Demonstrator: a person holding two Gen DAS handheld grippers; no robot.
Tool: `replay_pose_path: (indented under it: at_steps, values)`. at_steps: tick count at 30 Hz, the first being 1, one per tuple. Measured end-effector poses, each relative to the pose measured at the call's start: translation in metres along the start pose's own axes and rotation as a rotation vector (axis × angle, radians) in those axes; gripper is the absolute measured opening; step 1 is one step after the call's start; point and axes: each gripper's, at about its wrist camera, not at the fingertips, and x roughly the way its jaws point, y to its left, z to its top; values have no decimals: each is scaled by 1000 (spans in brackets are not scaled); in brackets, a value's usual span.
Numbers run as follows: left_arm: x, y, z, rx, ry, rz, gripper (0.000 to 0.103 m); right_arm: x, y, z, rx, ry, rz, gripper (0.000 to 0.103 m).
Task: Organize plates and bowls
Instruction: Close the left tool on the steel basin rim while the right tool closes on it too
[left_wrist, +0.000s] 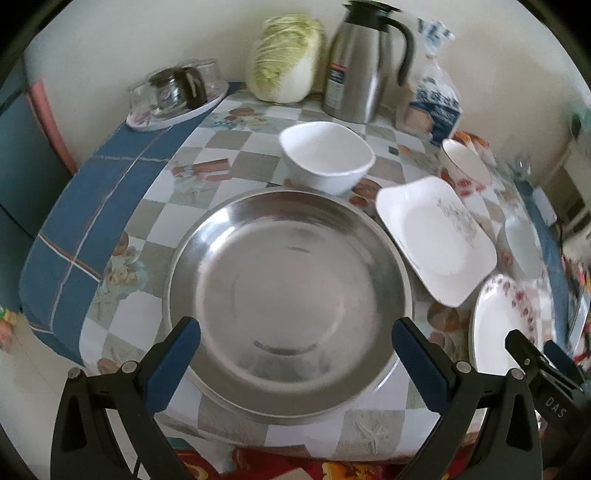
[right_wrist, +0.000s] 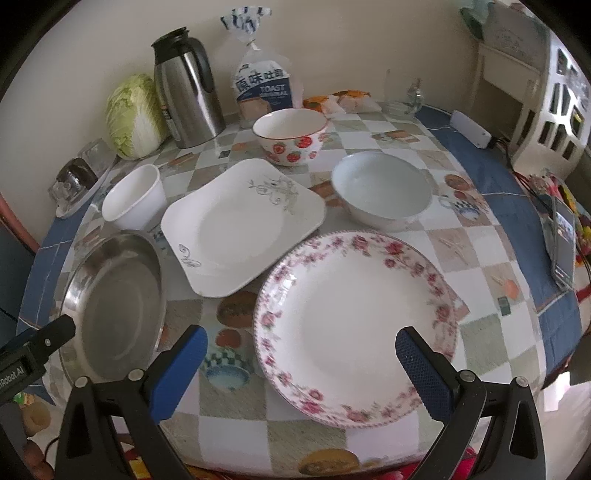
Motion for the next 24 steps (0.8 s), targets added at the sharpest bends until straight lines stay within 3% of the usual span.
replay_pose_path:
  at_steps: [12, 20, 24]
  values:
    - [3, 72, 15, -163, -43, 1, 103, 8, 50, 41, -16, 10, 83, 103]
    - [9, 121, 18, -254, -78, -11, 103, 33, 80, 35, -48, 27, 177, 103]
    - [15, 147, 16, -344, -100, 4, 103, 41, 80, 33, -37, 29, 195, 103]
